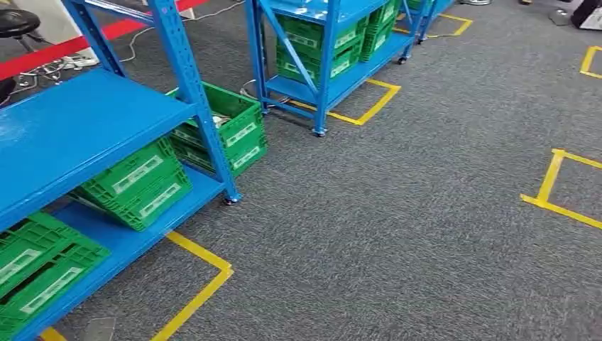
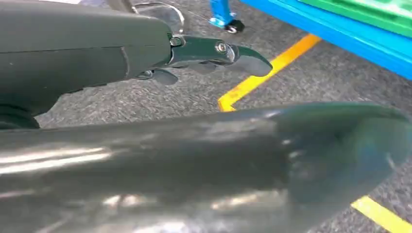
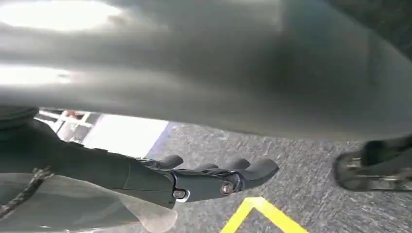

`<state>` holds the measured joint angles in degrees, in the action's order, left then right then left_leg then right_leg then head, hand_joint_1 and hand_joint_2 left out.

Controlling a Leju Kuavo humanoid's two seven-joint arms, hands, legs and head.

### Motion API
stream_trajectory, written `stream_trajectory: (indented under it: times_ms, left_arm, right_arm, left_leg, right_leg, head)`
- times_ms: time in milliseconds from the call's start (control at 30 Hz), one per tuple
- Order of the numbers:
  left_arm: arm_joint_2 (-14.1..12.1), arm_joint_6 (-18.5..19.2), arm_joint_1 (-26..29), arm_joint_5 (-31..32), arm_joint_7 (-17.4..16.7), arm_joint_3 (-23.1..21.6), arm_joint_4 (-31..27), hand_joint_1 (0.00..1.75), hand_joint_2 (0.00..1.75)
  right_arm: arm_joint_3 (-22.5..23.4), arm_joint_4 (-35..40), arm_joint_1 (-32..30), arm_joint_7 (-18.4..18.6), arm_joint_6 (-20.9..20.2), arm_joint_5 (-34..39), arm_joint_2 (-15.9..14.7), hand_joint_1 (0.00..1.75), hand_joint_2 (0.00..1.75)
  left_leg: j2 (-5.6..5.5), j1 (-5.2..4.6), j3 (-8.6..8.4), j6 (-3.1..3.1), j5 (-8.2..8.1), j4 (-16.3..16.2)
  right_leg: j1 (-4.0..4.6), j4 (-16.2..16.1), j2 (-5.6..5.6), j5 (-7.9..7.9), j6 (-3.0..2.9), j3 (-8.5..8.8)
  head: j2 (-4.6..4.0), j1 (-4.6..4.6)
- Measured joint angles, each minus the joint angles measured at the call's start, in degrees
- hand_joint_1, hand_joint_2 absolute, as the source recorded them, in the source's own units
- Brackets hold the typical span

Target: Take the parts from the cabinet and place them on the table.

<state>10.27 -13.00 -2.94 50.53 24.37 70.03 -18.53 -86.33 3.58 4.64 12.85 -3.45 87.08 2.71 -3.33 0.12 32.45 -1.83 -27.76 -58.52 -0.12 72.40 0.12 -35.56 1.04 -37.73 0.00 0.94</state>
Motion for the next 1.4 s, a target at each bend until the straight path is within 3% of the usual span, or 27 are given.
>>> stream_trajectory:
  times_ms: [33,67,100,133,233,267,300,333,433,500,567,600,633,733,767,833,900,933,1000,1067,1100,1133,1167,1267,1300,1333,1400]
  left_arm:
    - [0.0,0.0,0.0,0.1,0.0,-0.1,0.0,0.0,0.0]
    - [0.0,0.0,-0.1,0.2,0.1,-0.2,0.0,0.0,0.0]
    - [0.4,0.0,-0.1,0.3,0.1,-0.4,0.0,0.0,0.0]
    - [0.5,0.0,-0.2,0.4,0.1,-0.5,0.0,0.0,0.0]
    - [0.8,0.1,0.0,0.6,0.1,-0.7,0.1,0.0,0.0]
    - [0.7,0.1,0.0,0.6,0.1,-0.7,0.2,0.0,0.0]
    - [0.8,0.1,0.0,0.7,0.1,-0.8,0.2,0.0,0.0]
    - [0.8,0.1,-0.3,0.7,0.1,-0.9,0.2,0.0,0.0]
    - [0.7,0.1,-0.6,0.9,0.1,-1.0,0.2,0.0,0.0]
    - [0.7,0.1,-0.3,0.9,0.1,-1.0,0.2,0.0,0.0]
    - [0.7,0.1,-0.3,1.0,0.2,-1.0,0.2,0.0,0.0]
    - [0.7,0.2,-0.3,1.0,0.2,-1.0,0.2,0.0,0.0]
    - [0.7,0.5,-0.6,1.0,0.5,-1.1,0.2,0.0,0.0]
    - [0.7,0.7,-0.2,1.0,0.9,-1.1,0.2,0.0,0.0]
    - [0.8,0.7,-0.2,0.9,1.1,-1.1,0.2,0.0,0.0]
    - [0.7,0.6,-0.4,1.0,1.2,-1.1,0.2,0.0,0.0]
    - [0.8,0.5,-0.5,1.1,1.2,-1.2,0.2,0.0,0.0]
    - [0.8,0.5,-0.4,1.1,1.2,-1.3,0.3,0.0,0.0]
    - [0.8,0.4,-0.3,1.2,1.0,-1.3,0.3,0.0,0.0]
    - [0.8,0.4,-0.3,1.2,1.0,-1.3,0.3,0.0,0.0]
    - [0.9,0.4,-0.4,1.3,1.0,-1.4,0.3,0.0,0.0]
    - [0.9,0.4,-0.4,1.3,1.0,-1.4,0.3,0.0,0.0]
    - [0.9,0.4,-0.5,1.3,1.0,-1.4,0.3,0.0,0.0]
    - [0.8,0.3,-0.1,1.3,0.8,-1.4,0.3,0.0,0.0]
    - [0.7,0.2,0.0,1.4,0.8,-1.4,0.4,0.0,0.0]
    - [0.8,0.1,-0.1,1.5,0.8,-1.4,0.4,0.0,0.0]
    - [0.9,0.0,-0.4,1.7,0.6,-1.4,0.4,0.0,0.0]
  right_arm:
    - [0.1,-0.2,0.0,0.0,0.0,0.0,0.0,0.0,0.0]
    - [0.2,-0.4,0.1,0.0,0.0,0.0,0.0,0.0,0.0]
    - [0.4,-0.8,0.0,0.0,0.0,0.0,-0.4,0.0,0.0]
    - [0.5,-1.0,-0.2,-0.4,0.0,0.0,-0.4,0.0,0.0]
    - [0.9,-1.3,0.0,-0.1,0.1,0.0,-0.4,0.0,0.0]
    - [0.9,-1.3,0.0,0.0,0.1,0.0,-0.4,0.0,0.0]
    - [0.9,-1.4,0.1,0.0,0.1,0.0,-0.5,0.0,0.0]
    - [0.9,-1.5,-0.1,-0.2,0.2,0.0,-0.4,0.0,0.0]
    - [1.2,-1.6,-0.3,-0.2,0.2,0.0,-0.4,0.0,0.0]
    - [1.3,-1.6,-0.3,-0.2,0.2,0.0,-0.4,0.0,0.0]
    - [1.4,-1.6,-0.1,-0.2,0.2,0.0,-0.4,0.0,0.0]
    - [1.4,-1.6,-0.1,-0.2,0.3,0.0,-0.4,0.0,0.0]
    - [1.4,-1.7,-0.1,-0.2,0.3,0.0,-0.4,0.0,0.0]
    - [1.4,-1.7,0.2,-0.2,0.3,0.0,-0.4,0.0,0.0]
    - [1.4,-1.7,0.3,-0.1,0.3,0.0,-0.4,0.0,0.0]
    - [1.4,-1.7,0.2,-0.2,0.3,0.0,-0.4,0.0,0.0]
    - [1.4,-1.8,-0.1,-0.5,0.3,0.0,-0.4,0.0,0.0]
    - [1.4,-1.8,-0.2,-0.4,0.3,0.0,-0.4,0.0,0.0]
    - [1.4,-1.8,-0.3,-0.1,0.3,0.0,-0.4,0.0,0.0]
    - [1.4,-1.9,-0.3,0.0,0.4,0.0,-0.4,0.0,0.0]
    - [1.4,-2.0,-0.3,0.0,0.4,0.0,-0.4,0.0,0.0]
    - [1.4,-2.0,-0.3,0.0,0.4,0.0,-0.4,0.0,0.0]
    - [1.4,-2.0,-0.3,-0.6,0.4,0.0,-0.4,0.0,0.0]
    - [1.4,-2.0,-0.2,-0.7,0.5,0.0,-0.4,0.0,0.0]
    - [1.4,-2.1,-0.1,-0.7,0.5,0.0,-0.3,0.0,0.0]
    - [1.4,-2.2,-0.1,-0.7,0.6,0.0,-0.3,0.0,0.0]
    - [1.4,-2.2,-0.4,-0.7,0.6,0.0,-0.3,0.0,0.0]
  left_leg:
    - [-0.84,-0.05,-0.14,-0.04,-0.03,0.0]
    - [-1.53,-0.03,-0.19,-0.03,-0.05,0.0]
    - [-2.08,0.2,-0.01,0.02,-0.08,0.0]
    - [-3.06,-0.03,0.16,0.28,-0.16,-0.2]
    - [-4.96,0.53,0.57,1.32,0.33,0.3]
    - [-4.55,0.35,0.49,1.45,-0.07,-0.1]
    - [-1.14,0.01,0.99,1.79,-1.34,-1.3]
    - [0.98,0.08,2.62,2.1,-3.73,-4.8]
    - [2.56,0.52,7.45,3.09,-8.18,-15.7]
    - [2.92,0.87,6.26,3.61,-5.67,-13.7]
    - [4.69,1.14,0.83,3.94,-0.17,-3.3]
    - [7.36,1.04,-0.98,3.95,0.2,0.3]
    - [7.34,0.47,-1.25,3.16,-0.09,1.0]
    - [5.81,0.1,-0.73,1.79,-0.25,0.6]
    - [5.23,0.42,-1.04,1.2,0.13,1.1]
    - [4.19,0.6,-0.89,0.57,0.35,1.1]
    - [2.93,0.54,-0.65,0.31,0.42,1.1]
    - [2.25,0.48,-0.62,0.3,0.43,1.1]
    - [0.85,0.47,-0.71,0.31,0.44,1.0]
    - [-0.81,0.49,-0.92,0.4,0.39,1.0]
    - [-1.44,0.54,-0.92,0.61,0.31,0.9]
    - [-1.96,0.17,-0.65,1.06,0.28,0.6]
    - [-2.69,0.39,-0.25,1.36,0.4,0.5]
    - [-4.21,0.7,0.22,2.63,0.84,0.8]
    - [-2.48,0.71,0.21,2.74,0.21,0.2]
    - [1.1,0.37,1.26,3.07,-1.7,-2.3]
    - [2.6,0.53,4.87,3.4,-6.14,-10.6]
  right_leg:
    - [0.31,-4.9,0.46,3.3,-0.59,1.67]
    - [0.73,-10.4,2.09,6.31,-1.27,3.64]
    - [0.93,-13.6,5.67,7.11,-2.13,4.62]
    - [0.5,-14.7,6.13,7.04,-2.27,5.79]
    - [0.83,-15.4,4.38,6.92,-2.05,6.29]
    - [0.02,-16.6,3.28,7.49,-1.86,6.82]
    - [0.18,-17.2,2.56,7.57,-1.97,7.24]
    - [0.2,-17.2,1.54,7.6,-2.03,7.42]
    - [0.11,-17.1,-1.34,7.13,-2.04,7.65]
    - [-0.08,-17.1,-2.72,6.85,-1.74,7.95]
    - [-0.3,-16.8,-4.14,6.31,-1.2,8.47]
    - [-0.19,-16.6,-4.72,5.99,-0.77,8.7]
    - [0.16,-16.1,-5.17,5.57,-0.27,8.64]
    - [-0.03,-16.3,-6.7,5.49,0.37,9.1]
    - [-0.18,-16.2,-6.51,5.0,0.91,9.05]
    - [-0.53,-11.9,-1.62,1.73,1.24,7.08]
    - [-0.54,-2.3,-0.39,-2.57,1.3,2.53]
    - [-0.54,1.4,-0.26,-3.51,1.3,0.61]
    - [-0.54,0.6,-0.21,-1.22,1.08,0.46]
    - [-0.6,-9.1,0.63,4.75,0.68,4.68]
    - [-0.71,-13.7,2.7,6.39,0.44,6.63]
    - [-0.9,-14.7,4.45,5.69,0.33,7.08]
    - [-0.89,-15.3,3.99,5.36,0.35,8.01]
    - [-0.77,-15.4,2.44,5.71,-0.43,7.87]
    - [-0.99,-15.7,1.68,5.91,-0.75,8.01]
    - [-0.9,-15.7,0.97,5.82,-1.08,8.06]
    - [-0.63,-15.7,-0.82,5.65,-1.43,8.09]
  head:
    - [0.0,-0.02]
    - [0.0,-0.02]
    - [0.0,-0.09]
    - [0.0,-0.07]
    - [0.0,0.02]
    - [0.0,-0.04]
    - [0.0,-0.17]
    - [0.0,-0.28]
    - [0.0,-0.31]
    - [0.0,-0.35]
    - [0.0,-0.37]
    - [0.0,-0.37]
    - [0.0,-0.5]
    - [0.0,-0.39]
    - [0.0,-0.55]
    - [0.0,0.04]
    - [0.0,0.04]
    - [0.0,0.07]
    - [0.0,0.02]
    - [0.0,0.04]
    - [0.0,0.09]
    - [0.0,-0.02]
    - [0.0,0.02]
    - [0.0,-0.06]
    - [0.0,-0.02]
    - [0.0,-0.68]
    - [0.0,-0.76]
